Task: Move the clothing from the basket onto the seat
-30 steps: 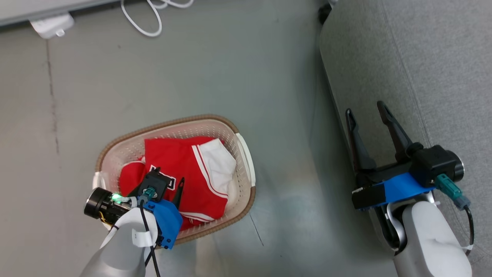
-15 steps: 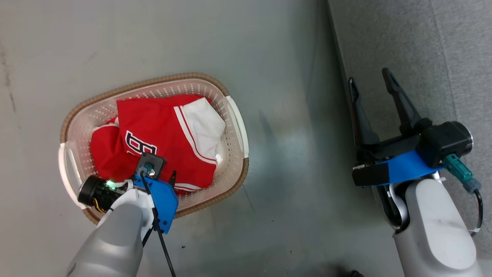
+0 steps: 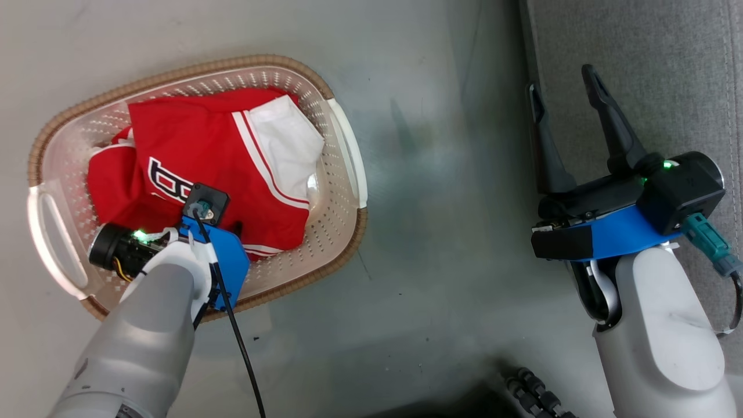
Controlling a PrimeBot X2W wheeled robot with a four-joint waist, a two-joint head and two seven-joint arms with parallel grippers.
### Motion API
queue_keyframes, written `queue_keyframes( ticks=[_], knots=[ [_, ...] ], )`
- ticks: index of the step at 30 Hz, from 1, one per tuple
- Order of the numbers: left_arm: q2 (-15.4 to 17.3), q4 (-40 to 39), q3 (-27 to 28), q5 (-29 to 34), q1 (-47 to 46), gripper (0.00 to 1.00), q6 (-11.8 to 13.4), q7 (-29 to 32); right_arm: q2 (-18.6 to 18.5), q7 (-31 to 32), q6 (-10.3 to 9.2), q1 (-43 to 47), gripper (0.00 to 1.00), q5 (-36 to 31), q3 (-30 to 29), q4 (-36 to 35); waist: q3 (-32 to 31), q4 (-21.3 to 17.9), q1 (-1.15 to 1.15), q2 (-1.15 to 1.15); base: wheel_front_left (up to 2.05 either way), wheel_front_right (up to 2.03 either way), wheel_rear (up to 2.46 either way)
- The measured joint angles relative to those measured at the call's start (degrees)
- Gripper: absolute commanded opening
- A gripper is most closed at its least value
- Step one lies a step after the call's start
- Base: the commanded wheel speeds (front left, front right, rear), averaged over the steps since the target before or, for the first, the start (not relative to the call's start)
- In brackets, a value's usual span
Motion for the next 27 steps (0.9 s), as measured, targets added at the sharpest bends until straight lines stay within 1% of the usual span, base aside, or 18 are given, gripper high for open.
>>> queue_keyframes(
  ticks=[5,8,10,11,12,13,20,27],
  knots=[
    [0.86,0.10,-1.57,0.91,-1.93,1.00,0.02,0.77,0.00,0.00,0.00,-0.18,1.00,0.30,-0.21,-0.81,2.42,-0.97,0.00,0.00,0.00,0.00,0.00],
    [1.08,0.13,-2.08,1.14,-2.47,1.00,0.52,1.18,-0.01,0.00,0.00,-0.16,1.00,0.63,-0.32,-1.02,3.37,-1.40,0.00,0.00,0.00,0.00,0.00],
    [1.31,0.14,-2.43,1.27,-2.85,1.00,0.58,2.29,0.00,0.00,0.00,-0.18,1.00,0.77,-0.33,-1.04,3.76,-1.65,0.00,0.00,0.00,0.00,0.00],
    [1.51,0.15,-2.93,1.54,-2.96,0.48,0.58,2.66,0.00,0.00,0.00,-0.18,1.00,0.87,-0.35,-1.05,3.88,-1.78,-0.01,0.00,0.00,0.00,0.00],
    [1.66,0.15,-3.25,1.72,-3.02,0.05,0.68,2.68,0.00,0.00,0.00,-0.19,1.00,1.03,-0.40,-1.05,3.98,-1.90,-0.01,0.00,0.00,0.00,0.00],
    [1.74,0.15,-3.36,1.71,-3.03,0.00,0.68,2.94,0.00,0.00,0.00,-0.19,1.00,1.13,-0.44,-1.05,4.05,-2.01,0.00,0.00,0.00,0.00,0.00],
    [1.63,0.24,-4.25,1.52,-3.10,0.00,0.65,3.41,0.00,0.00,0.00,-0.25,1.00,1.19,-0.92,-0.90,3.55,-2.18,-0.01,0.00,0.00,0.00,0.00],
    [-0.24,0.25,-5.63,0.81,-3.03,0.00,0.33,1.57,0.00,0.00,0.00,-0.17,1.00,1.13,-1.43,-0.10,1.13,-1.39,-0.01,0.00,0.00,0.00,0.00]
  ],
)
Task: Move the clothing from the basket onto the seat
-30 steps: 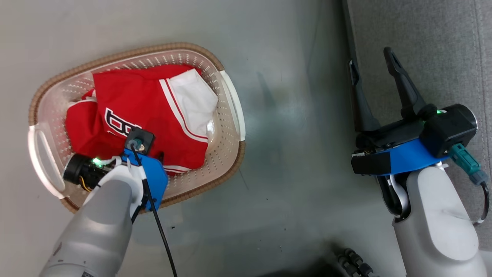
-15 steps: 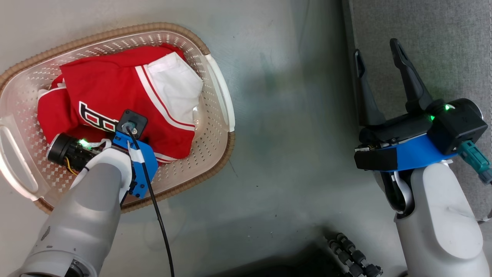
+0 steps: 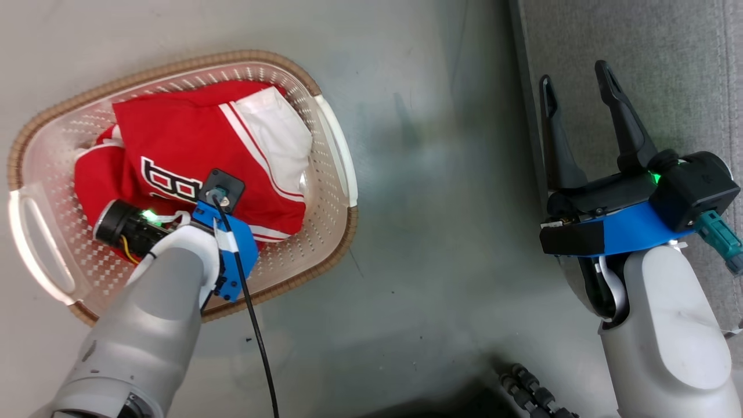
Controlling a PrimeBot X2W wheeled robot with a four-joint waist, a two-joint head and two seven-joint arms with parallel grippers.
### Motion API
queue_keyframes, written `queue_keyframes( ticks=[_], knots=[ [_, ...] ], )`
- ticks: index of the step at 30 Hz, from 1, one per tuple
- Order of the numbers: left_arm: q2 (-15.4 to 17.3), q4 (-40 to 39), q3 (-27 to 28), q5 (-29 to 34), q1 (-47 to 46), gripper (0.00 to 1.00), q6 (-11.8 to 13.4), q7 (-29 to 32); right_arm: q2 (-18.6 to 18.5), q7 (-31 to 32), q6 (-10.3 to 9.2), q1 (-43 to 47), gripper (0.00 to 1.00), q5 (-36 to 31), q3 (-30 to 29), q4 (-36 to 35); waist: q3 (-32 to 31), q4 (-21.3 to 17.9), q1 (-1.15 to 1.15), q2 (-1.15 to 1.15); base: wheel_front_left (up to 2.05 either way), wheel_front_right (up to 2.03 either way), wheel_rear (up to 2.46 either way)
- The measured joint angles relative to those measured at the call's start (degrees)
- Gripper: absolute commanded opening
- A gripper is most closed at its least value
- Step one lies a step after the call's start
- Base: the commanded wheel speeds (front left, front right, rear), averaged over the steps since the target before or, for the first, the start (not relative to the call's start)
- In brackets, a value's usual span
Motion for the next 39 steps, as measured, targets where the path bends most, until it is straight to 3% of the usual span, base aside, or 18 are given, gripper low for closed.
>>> queue_keyframes(
  ticks=[13,26,33,39],
  knots=[
    [-4.37,-3.59,-6.95,-7.03,4.59,0.00,-0.33,-7.61,0.01,0.00,0.00,2.29,1.00,-1.80,-1.21,2.30,-9.01,2.98,0.00,0.00,0.00,0.00,0.00],
    [-5.08,-11.01,-13.93,-19.34,9.56,0.00,-0.33,-13.92,-1.23,0.00,0.00,7.11,1.00,-2.47,-2.16,4.92,-20.87,7.31,-0.01,0.00,0.00,0.00,0.00],
    [-4.48,-15.88,-13.49,-23.01,10.42,0.00,-0.33,-15.00,-1.80,0.00,0.00,10.94,1.00,-2.46,-2.60,6.33,-28.42,9.75,-0.01,0.00,0.00,0.00,0.00],
    [-3.46,-22.72,-9.69,-21.83,10.55,0.00,0.09,-15.06,-1.91,0.00,0.00,13.47,1.00,-2.45,-2.92,7.02,-33.73,11.35,-0.02,0.00,0.00,0.00,0.00]
  ],
)
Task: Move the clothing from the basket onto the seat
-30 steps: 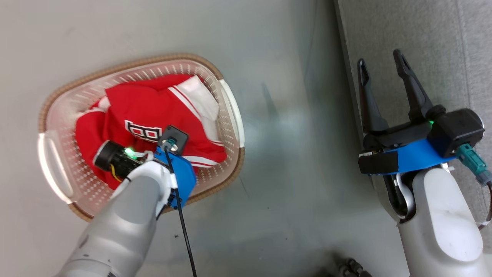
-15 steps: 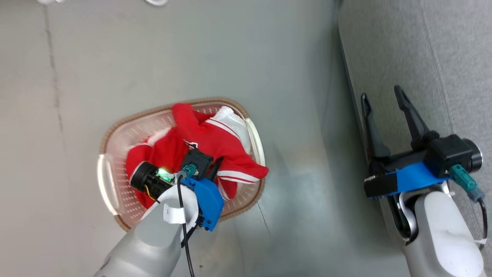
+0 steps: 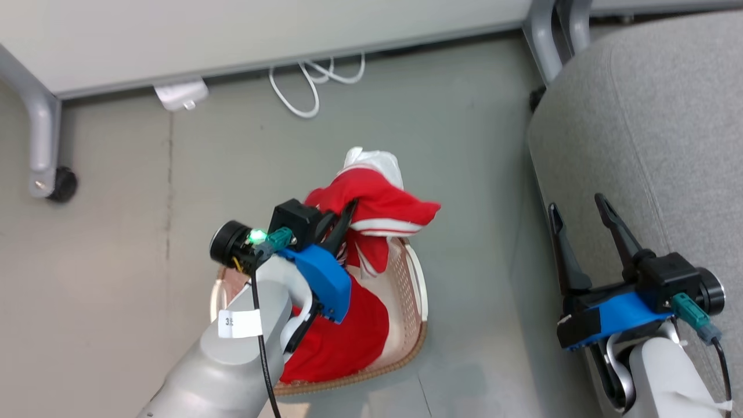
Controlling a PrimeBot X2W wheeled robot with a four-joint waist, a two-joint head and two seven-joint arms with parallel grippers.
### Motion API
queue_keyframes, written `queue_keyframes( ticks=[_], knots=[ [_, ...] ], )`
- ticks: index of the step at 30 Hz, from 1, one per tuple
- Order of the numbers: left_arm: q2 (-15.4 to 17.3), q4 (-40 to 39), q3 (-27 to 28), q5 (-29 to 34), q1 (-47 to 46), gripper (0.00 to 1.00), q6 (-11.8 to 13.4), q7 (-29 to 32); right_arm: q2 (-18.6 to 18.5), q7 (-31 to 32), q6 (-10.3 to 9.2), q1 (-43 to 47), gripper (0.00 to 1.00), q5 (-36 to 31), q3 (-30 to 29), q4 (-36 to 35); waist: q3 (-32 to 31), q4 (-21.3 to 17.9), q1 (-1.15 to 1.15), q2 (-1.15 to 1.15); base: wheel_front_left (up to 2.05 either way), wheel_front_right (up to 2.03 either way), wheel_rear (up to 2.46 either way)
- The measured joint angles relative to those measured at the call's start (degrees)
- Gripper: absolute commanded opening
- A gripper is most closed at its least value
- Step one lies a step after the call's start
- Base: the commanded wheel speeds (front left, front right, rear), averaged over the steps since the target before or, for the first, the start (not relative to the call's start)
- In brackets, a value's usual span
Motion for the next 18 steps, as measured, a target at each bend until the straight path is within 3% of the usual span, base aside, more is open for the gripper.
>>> queue_keyframes(
  ticks=[18],
  knots=[
    [-0.57,-12.54,6.25,4.41,-0.38,0.00,0.77,0.00,0.73,0.00,0.00,5.89,1.00,0.18,0.09,1.43,-11.42,1.73,0.00,0.00,0.00,0.00,0.00]
  ],
)
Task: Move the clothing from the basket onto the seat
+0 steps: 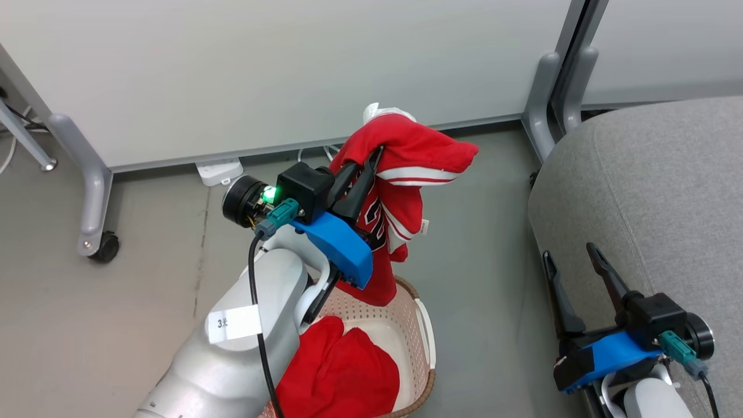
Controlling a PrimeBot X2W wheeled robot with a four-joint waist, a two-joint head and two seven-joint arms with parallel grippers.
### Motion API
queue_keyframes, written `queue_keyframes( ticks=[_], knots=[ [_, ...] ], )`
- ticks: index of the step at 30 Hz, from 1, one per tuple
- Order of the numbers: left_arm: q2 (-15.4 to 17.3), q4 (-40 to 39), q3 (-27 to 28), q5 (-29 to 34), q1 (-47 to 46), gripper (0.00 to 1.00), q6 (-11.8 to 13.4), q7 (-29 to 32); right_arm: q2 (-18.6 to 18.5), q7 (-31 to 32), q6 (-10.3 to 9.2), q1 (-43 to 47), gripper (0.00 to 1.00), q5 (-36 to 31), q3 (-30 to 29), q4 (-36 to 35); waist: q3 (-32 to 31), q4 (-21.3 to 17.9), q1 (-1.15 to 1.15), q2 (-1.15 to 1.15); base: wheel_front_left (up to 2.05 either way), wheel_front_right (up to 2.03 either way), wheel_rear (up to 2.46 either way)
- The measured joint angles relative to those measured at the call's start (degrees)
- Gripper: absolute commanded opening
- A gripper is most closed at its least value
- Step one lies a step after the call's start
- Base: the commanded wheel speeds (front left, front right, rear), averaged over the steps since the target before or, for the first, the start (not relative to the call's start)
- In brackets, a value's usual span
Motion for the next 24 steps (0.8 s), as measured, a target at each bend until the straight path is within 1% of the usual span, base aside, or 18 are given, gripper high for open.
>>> queue_keyframes(
  ticks=[9,17,24],
  knots=[
    [-0.23,-1.85,0.02,0.49,-0.46,0.00,-0.02,-0.01,0.34,0.00,0.00,1.97,1.00,0.02,0.01,0.19,-3.31,0.26,0.00,0.00,0.00,0.00,0.00],
    [-0.22,-2.03,0.00,0.44,-0.07,0.00,-0.13,0.00,0.43,0.00,0.00,2.14,1.00,0.16,0.83,-0.04,-4.15,0.69,0.00,0.00,0.00,0.00,0.00],
    [-0.14,-2.03,0.08,0.43,0.37,0.00,-0.13,0.00,0.45,0.00,0.00,1.64,1.00,0.34,4.34,-0.63,-4.04,0.84,0.01,0.00,0.00,0.00,0.00]
  ],
)
